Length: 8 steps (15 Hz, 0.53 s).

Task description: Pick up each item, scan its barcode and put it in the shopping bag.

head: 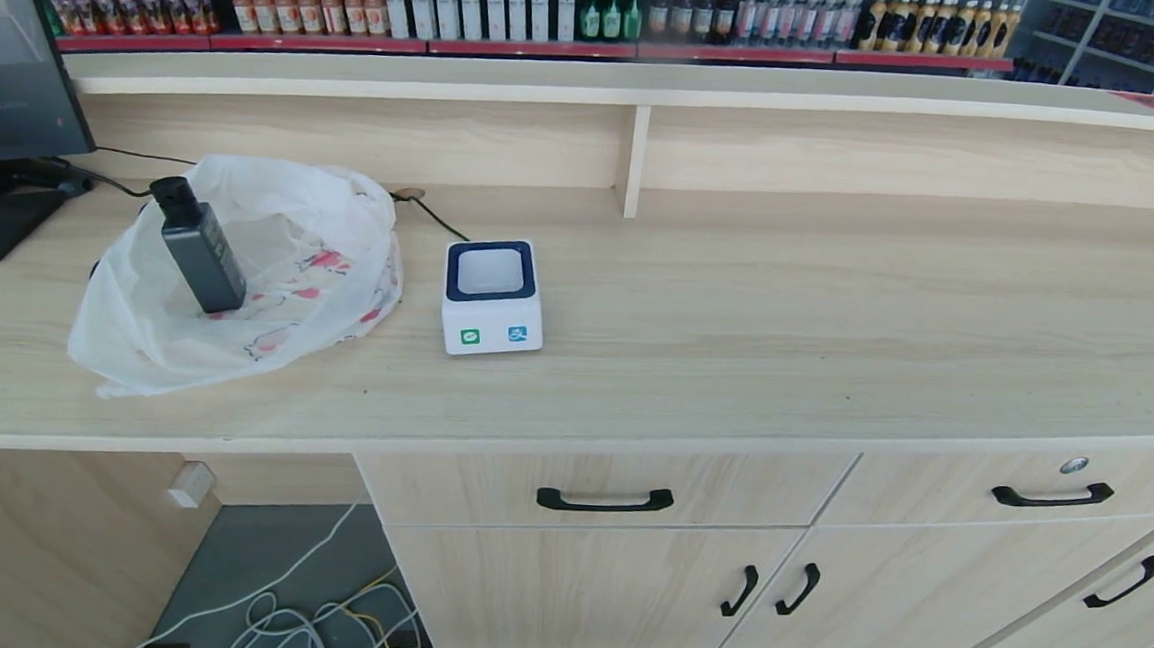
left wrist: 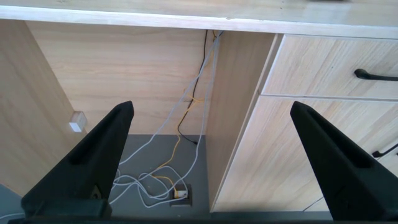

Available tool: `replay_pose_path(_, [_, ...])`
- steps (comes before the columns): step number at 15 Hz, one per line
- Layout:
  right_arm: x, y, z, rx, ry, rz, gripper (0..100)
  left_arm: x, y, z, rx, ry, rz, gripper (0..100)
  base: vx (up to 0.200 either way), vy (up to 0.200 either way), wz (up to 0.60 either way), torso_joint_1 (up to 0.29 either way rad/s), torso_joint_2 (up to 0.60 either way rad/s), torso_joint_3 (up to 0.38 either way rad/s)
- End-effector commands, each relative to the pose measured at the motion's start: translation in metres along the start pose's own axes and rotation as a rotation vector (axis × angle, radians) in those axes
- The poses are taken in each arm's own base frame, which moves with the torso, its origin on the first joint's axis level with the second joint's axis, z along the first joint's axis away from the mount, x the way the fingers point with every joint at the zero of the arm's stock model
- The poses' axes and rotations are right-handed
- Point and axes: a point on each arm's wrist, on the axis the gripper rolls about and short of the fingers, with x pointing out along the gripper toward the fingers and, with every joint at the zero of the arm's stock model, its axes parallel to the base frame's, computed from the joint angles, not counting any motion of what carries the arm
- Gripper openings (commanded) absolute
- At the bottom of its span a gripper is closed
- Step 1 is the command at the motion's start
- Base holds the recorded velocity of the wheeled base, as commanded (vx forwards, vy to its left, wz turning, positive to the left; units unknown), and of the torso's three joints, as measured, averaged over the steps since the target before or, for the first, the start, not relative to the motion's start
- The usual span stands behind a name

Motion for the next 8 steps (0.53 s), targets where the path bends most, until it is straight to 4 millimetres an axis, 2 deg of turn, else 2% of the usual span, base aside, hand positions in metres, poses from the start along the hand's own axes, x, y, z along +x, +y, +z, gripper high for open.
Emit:
replay_pose_path(1, [0.001,-0.003,-0.008,-0.122,0.036,-0.01,0,0.0,0.0,0.0,0.0,-0.001,0.0,100,0.0,0.0,0.0,0.0,0.0,0.0])
replay_pose_path(5, [-0.005,0.007,-0.019,-0.257,0.069,0.047,0,0.0,0.0,0.0,0.0,-0.001,0.0,100,0.0,0.0,0.0,0.0,0.0,0.0])
replay_pose_path(8, [-0.005,0.005,-0.019,-0.361,0.068,0.044,0,0.0,0.0,0.0,0.0,0.001,0.0,100,0.0,0.0,0.0,0.0,0.0,0.0])
